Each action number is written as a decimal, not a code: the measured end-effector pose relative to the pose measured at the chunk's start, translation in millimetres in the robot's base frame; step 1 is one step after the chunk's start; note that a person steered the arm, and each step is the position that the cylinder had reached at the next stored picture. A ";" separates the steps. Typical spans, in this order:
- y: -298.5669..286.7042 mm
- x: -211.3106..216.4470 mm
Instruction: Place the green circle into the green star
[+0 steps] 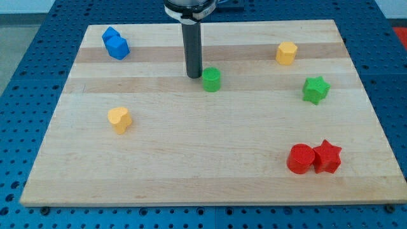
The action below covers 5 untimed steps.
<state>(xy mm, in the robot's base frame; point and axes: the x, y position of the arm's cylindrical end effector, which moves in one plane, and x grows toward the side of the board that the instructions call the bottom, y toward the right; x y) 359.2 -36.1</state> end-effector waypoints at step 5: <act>57.3 44.5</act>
<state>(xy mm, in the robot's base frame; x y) 403.7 21.2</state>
